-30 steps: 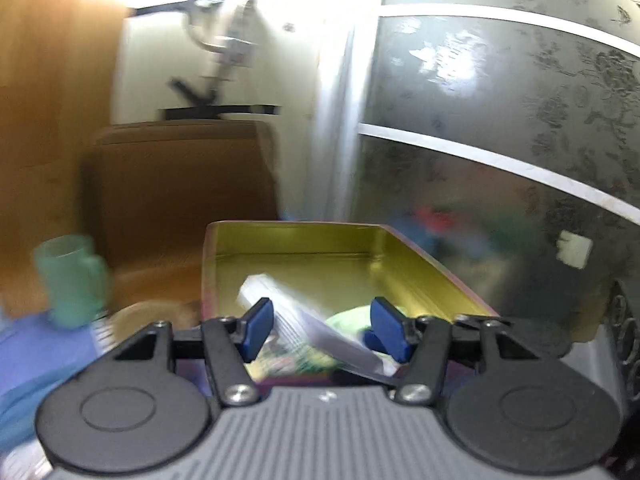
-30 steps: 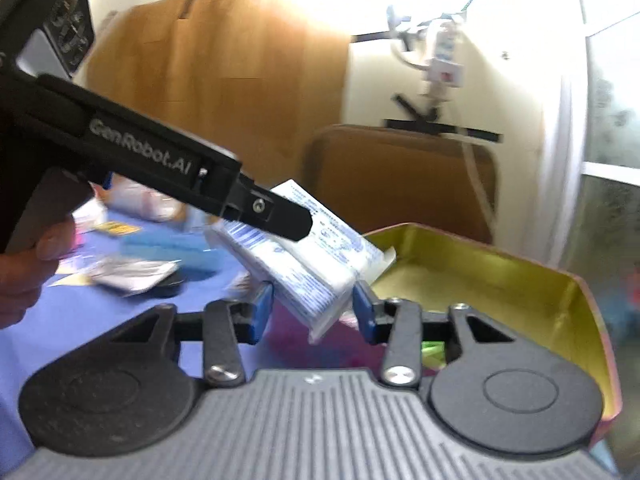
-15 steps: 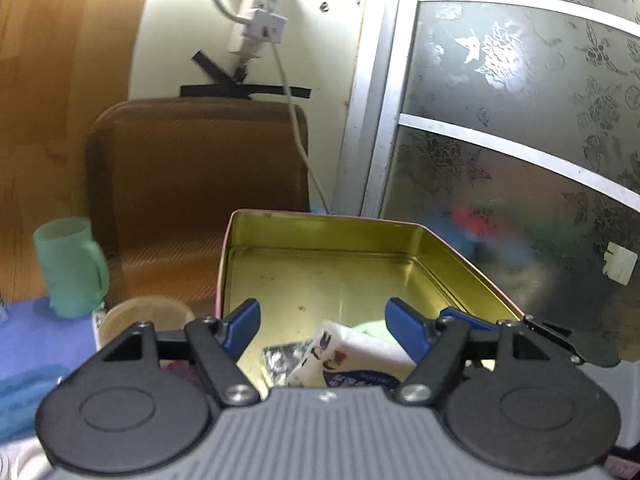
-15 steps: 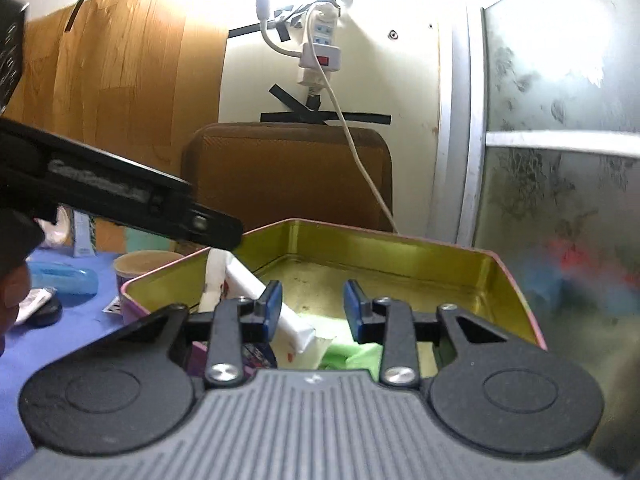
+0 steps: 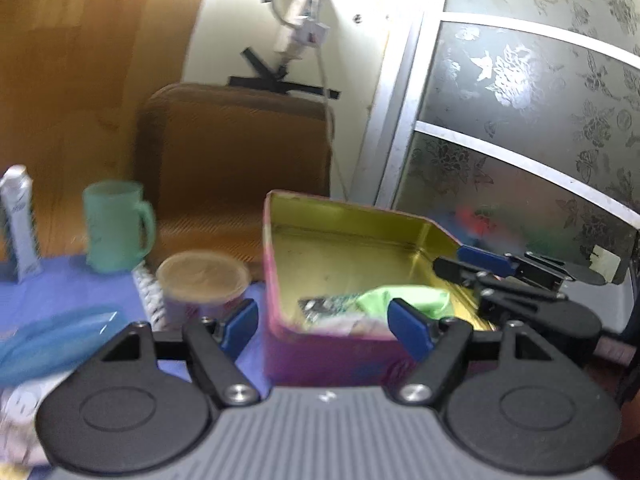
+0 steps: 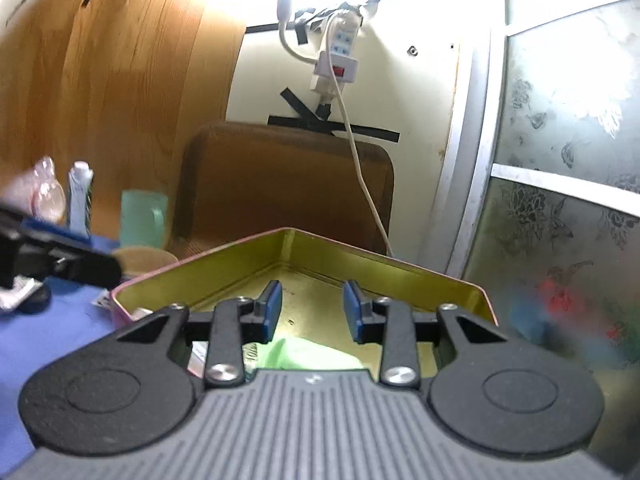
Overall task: Organize soft objects
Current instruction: 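Move both grippers back to the table toward the clear bag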
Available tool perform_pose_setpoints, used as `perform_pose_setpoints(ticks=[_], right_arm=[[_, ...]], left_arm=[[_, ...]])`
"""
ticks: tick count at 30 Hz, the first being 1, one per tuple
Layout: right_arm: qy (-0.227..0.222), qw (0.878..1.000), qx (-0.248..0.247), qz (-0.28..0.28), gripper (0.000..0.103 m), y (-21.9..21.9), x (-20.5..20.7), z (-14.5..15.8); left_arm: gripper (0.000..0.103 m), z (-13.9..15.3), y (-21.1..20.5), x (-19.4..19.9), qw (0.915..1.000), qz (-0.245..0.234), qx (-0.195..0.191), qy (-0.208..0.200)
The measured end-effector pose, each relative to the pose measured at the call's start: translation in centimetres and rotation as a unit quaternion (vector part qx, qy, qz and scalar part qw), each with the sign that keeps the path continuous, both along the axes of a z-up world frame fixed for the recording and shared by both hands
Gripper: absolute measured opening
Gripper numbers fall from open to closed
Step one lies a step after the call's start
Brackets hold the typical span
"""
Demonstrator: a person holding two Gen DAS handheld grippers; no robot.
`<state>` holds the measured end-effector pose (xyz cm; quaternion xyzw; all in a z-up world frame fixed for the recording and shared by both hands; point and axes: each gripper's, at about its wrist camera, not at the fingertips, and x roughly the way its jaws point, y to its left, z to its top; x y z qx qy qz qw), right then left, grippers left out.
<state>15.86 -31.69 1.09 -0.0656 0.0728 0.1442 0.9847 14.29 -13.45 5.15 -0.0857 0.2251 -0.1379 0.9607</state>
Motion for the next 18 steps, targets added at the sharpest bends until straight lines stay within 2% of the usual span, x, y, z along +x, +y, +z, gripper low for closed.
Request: perform_pose_setpoints(ticks=[3,6,9,13,18], right_arm=[[0.02,0.998,0.043,0.04,0.037,0.1,-0.7,-0.4],[0.03,0.994,0.062,0.084,0.037,1.9,-1.7,-0.7],[0.039,0.989,0.056,0.132,0.037,4.7,-2.2,-0.6],[0.057,0.978,0.032,0.196,0.037,9.5,-2.7,-0.8],[0.119,0.961,0.026,0.248,0.037,14.6,-1.5,-1.7]], left_arm=[[0.074,-1.0,1.8,-2.2,0.9999,0.007,0.002,0.011],[0.075,-2.3,4.0,-4.7,0.9993,0.028,0.014,0.022],[0.075,-3.6,6.6,-6.9,0.9972,0.062,0.017,0.037],[0.075,-4.6,10.4,-8.7,0.992,0.117,0.002,0.047],[0.075,-5.4,14.8,-9.9,0.9824,0.179,-0.027,0.048]])
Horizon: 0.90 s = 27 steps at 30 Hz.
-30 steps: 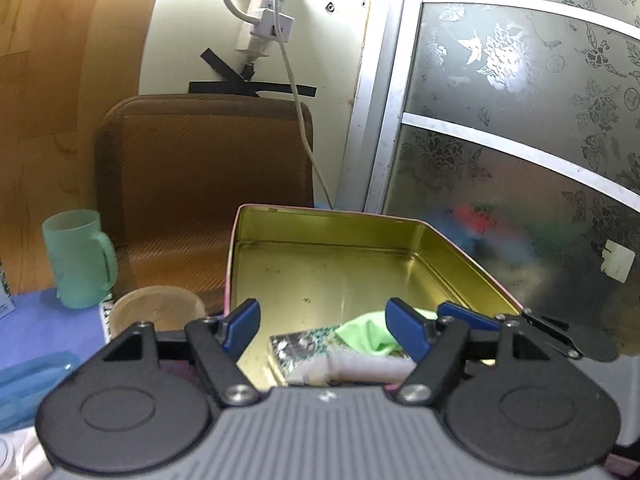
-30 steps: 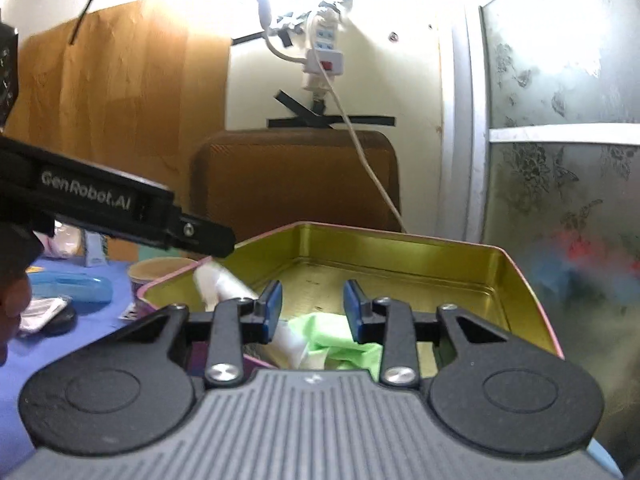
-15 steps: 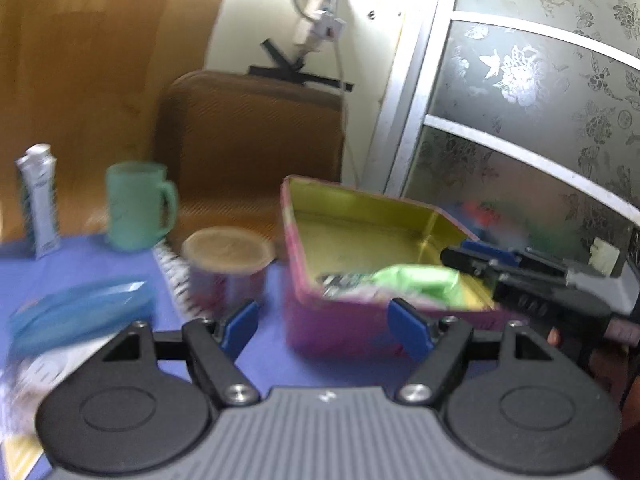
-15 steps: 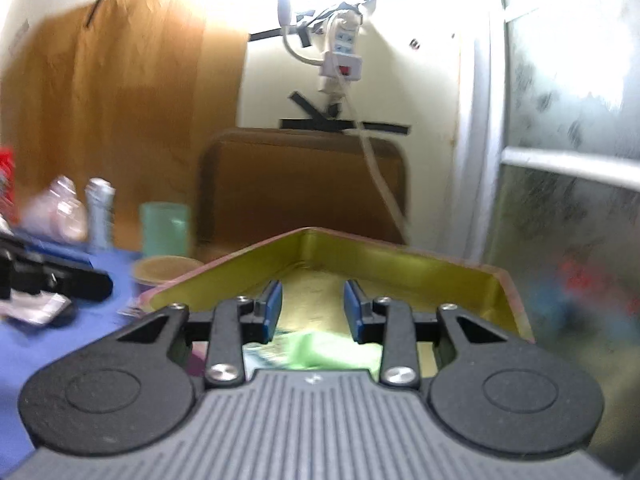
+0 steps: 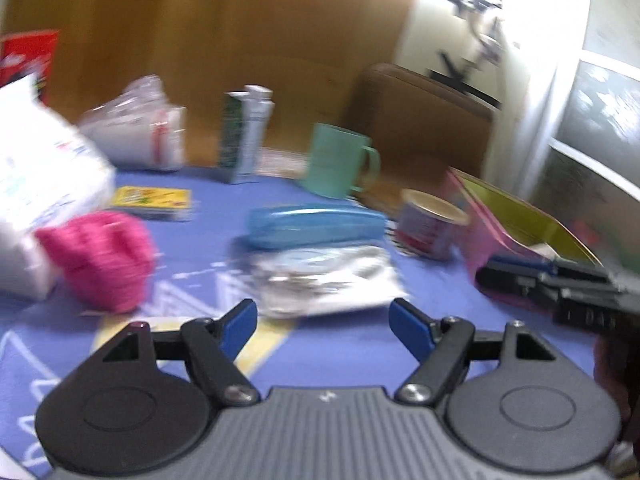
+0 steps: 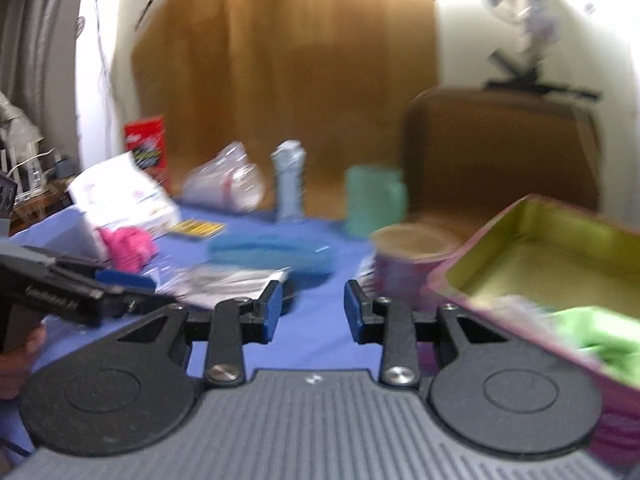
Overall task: Organize soft objects
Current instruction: 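Move both grippers back to the table toward the clear bag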
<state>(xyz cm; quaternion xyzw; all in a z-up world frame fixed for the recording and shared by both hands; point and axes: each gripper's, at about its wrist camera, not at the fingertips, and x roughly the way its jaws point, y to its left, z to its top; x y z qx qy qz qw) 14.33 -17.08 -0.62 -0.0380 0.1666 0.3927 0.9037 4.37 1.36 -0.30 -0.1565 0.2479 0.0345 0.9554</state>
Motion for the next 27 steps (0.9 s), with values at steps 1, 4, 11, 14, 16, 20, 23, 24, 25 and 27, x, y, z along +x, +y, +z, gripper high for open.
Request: perform_pose_setpoints(ticks=[1,4,11,14,16,20,23,24,25,27], right_arm=[[0.016,1.0,0.0,0.009,0.037,0.9,0.3,-0.2],[0.055,0.998,0.002,0.026,0.037,3.0,1.1,-0.7],[0.176,0.983,0.056,0.004,0.045,3.7,3.6,-2.0],[0.245,0.965,0.097,0.004,0.045,3.4,5.2,-3.0],[0.285,0.95,0.123,0.013,0.033,3.3,5.8,-3.5],[0.293,0.948,0.125,0.025,0.023,3.1,4.7,-3.5],[0.289,0.949,0.123,0.035,0.023,1.9,3.3,-3.2],[0.287,0.949,0.122,0.036,0.023,1.2,2.7,-3.3],[0.286,0.95,0.122,0.038,0.023,0.5,2.2,-3.4],[0.283,0.95,0.121,0.041,0.022,-0.9,1.3,-3.7]], left_arm=[[0.075,-0.2,0.7,-0.2,0.9999,0.007,-0.009,-0.002],[0.075,-0.7,2.1,-0.7,0.999,0.01,-0.041,-0.01],[0.075,-0.9,2.9,-1.1,0.9973,-0.002,-0.068,-0.03],[0.075,-0.9,2.6,-1.0,0.9978,-0.003,-0.061,-0.025],[0.075,-0.9,2.4,-1.0,0.9981,0.001,-0.058,-0.021],[0.075,-1.0,2.4,-1.1,0.998,0.005,-0.06,-0.02],[0.078,-1.0,2.5,-0.9,0.9981,0.006,-0.06,-0.015],[0.078,-1.0,2.4,-0.9,0.9982,0.006,-0.057,-0.014],[0.078,-1.0,2.3,-0.8,0.9984,0.005,-0.055,-0.011],[0.078,-1.1,2.0,-0.6,0.9988,0.006,-0.049,-0.004]])
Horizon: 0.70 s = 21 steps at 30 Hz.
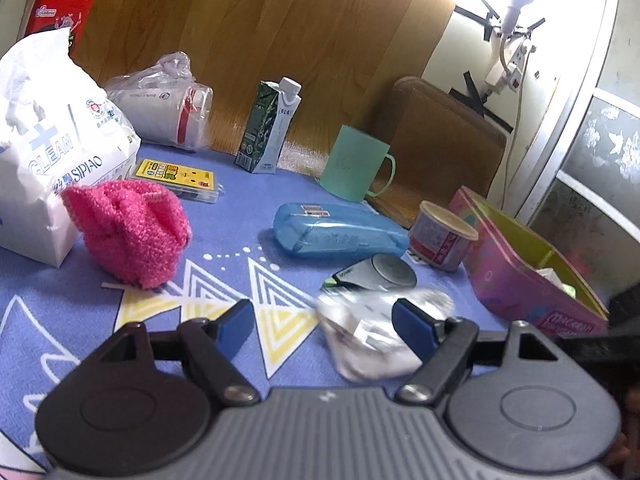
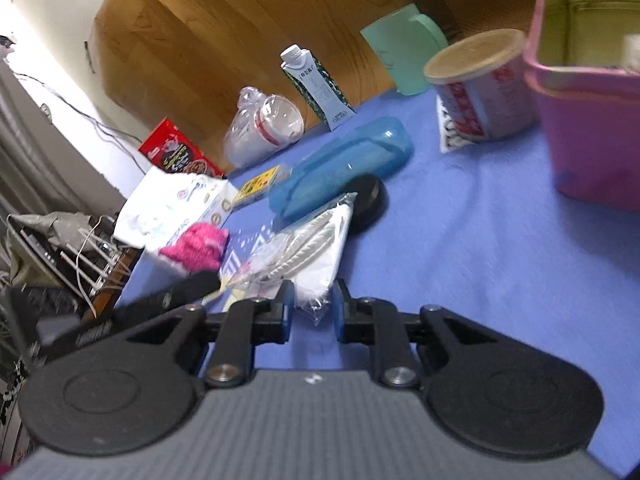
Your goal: Organize soft objects
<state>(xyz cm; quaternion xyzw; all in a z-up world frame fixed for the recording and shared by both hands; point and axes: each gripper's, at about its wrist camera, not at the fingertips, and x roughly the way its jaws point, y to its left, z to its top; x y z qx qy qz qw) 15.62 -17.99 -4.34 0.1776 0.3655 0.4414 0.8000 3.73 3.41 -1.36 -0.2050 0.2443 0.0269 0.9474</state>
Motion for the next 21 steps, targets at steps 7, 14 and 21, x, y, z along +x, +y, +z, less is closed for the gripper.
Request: perform_pose_setpoints(ticks=[7,14,21], right_arm=[[-0.034,0.999,-0.007,-0.004,0.027,-4.1,-2.8,-1.0],[-0.117,0.992,-0.046,-0.01,0.047,-4.1,-4.1,-0.6],[-0.217,0.968,-0.122,0.017,0.069,-2.3,-6.2,-1.0]], left_arm=[[0.078,-0.1,-1.7,0.8,0.9987,-0.003,0.04,0.031],[0.087,-0.2,-3.3,1.1,0.9984,-0.01,0.038,0.041],[0.091,-0.1,-4.6,1.5,0.9973,-0.012,0.055,0.048]])
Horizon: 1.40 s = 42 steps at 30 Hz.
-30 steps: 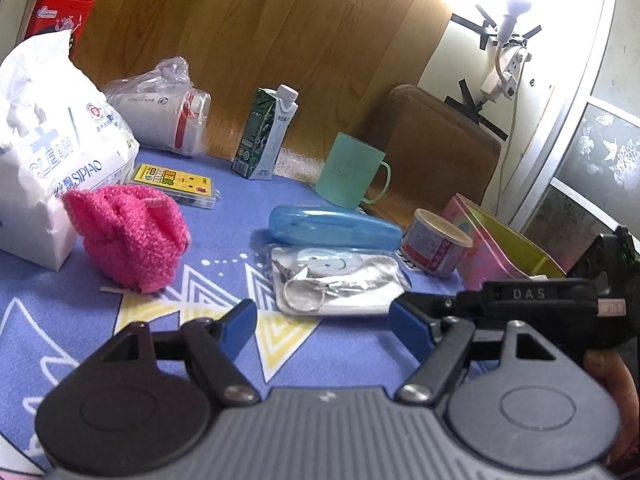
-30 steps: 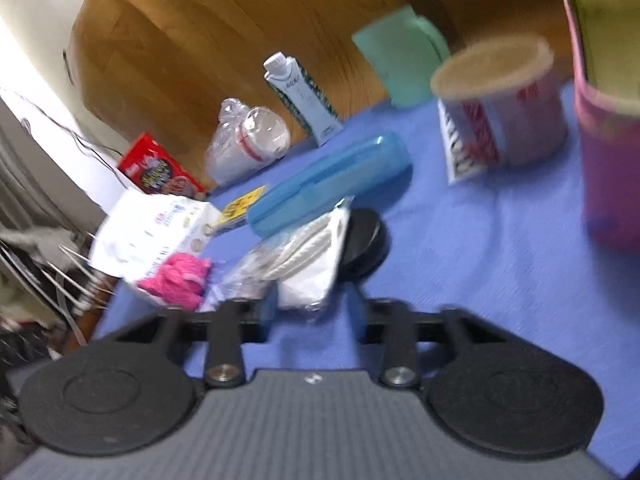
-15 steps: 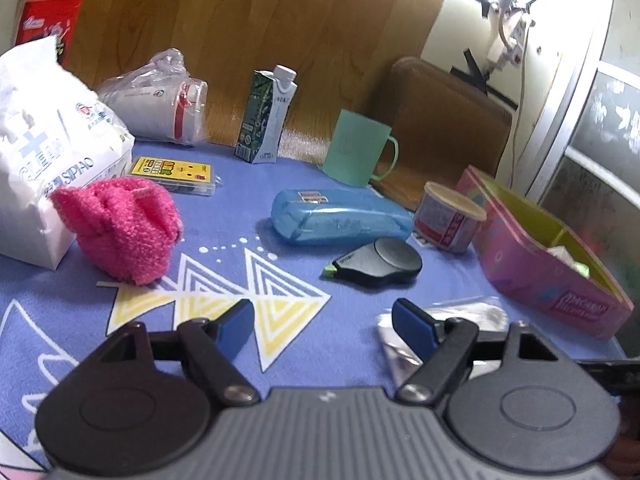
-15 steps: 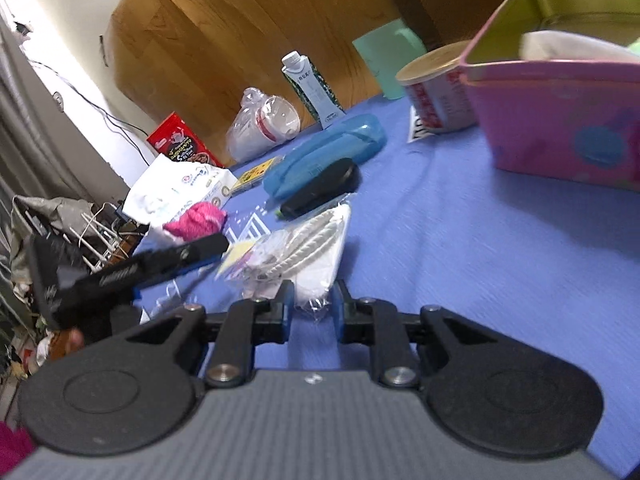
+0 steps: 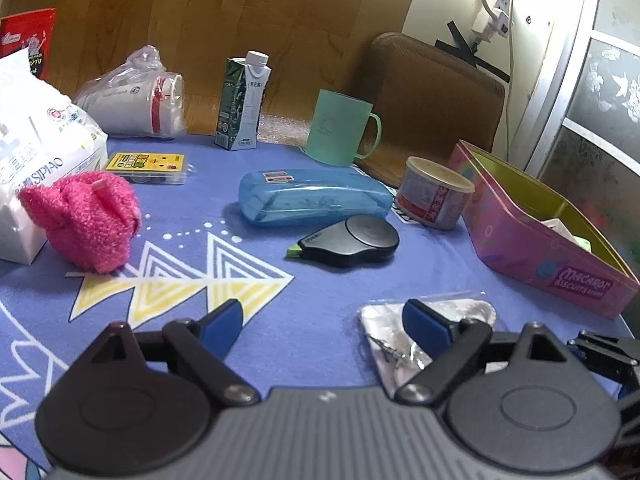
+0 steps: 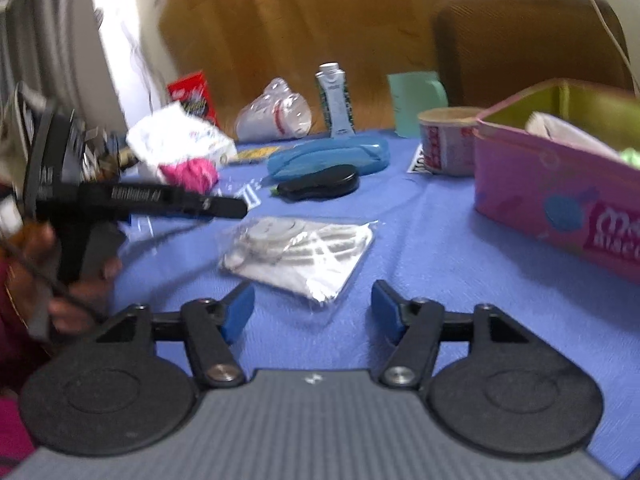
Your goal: Organize soft objects
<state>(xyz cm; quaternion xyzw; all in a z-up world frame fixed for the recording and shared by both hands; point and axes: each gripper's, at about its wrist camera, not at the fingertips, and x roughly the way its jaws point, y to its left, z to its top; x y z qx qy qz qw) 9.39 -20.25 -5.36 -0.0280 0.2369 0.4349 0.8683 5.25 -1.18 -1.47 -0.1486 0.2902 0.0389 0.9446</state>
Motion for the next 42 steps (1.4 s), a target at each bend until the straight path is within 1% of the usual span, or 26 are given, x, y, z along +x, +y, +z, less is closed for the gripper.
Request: perform_pose_setpoints(ticks=[4,6,13,17,23,31,42], right_arm=[[-0.022,1.0,-0.019,0.006,0.073,0.6,-0.4,-0.2],[-0.026,0.999,-0.022,0.006,0.074,0.7,-0.4,-0.4],[-0.028,0.999,-0.024,0.004,0.074,0.8,-0.6,-0.4],[-0.033,0.999,-0.031,0.002,0.075,1.1,-0.6,-0.5],[-0.042,0.998,-0.043,-0.003,0.076,1.6,-0.8,-0.6],[-0.039,0.998,-0.051,-0.023,0.076,1.9,0.0,-0.4],[-0.056,0.995,-0.075,-0.021,0.077,3.4,0.6,-0.3]], left_arm=[[0.091,0.0,-0.4,0.2,0.9999,-0.001,0.011,0.004],[0.094,0.0,-0.6,0.3,0.9999,-0.001,0.015,0.005],[0.095,-0.1,-1.5,0.8,0.9988,0.008,0.045,0.017],[0.097,-0.1,-1.4,0.8,0.9986,0.012,0.048,0.02],[0.097,-0.1,-1.4,0.8,0.9985,0.013,0.049,0.021],[0.097,-0.1,-1.4,0.8,0.9985,0.012,0.048,0.02],[0.099,-0.1,-1.5,0.8,0.9985,0.013,0.049,0.02]])
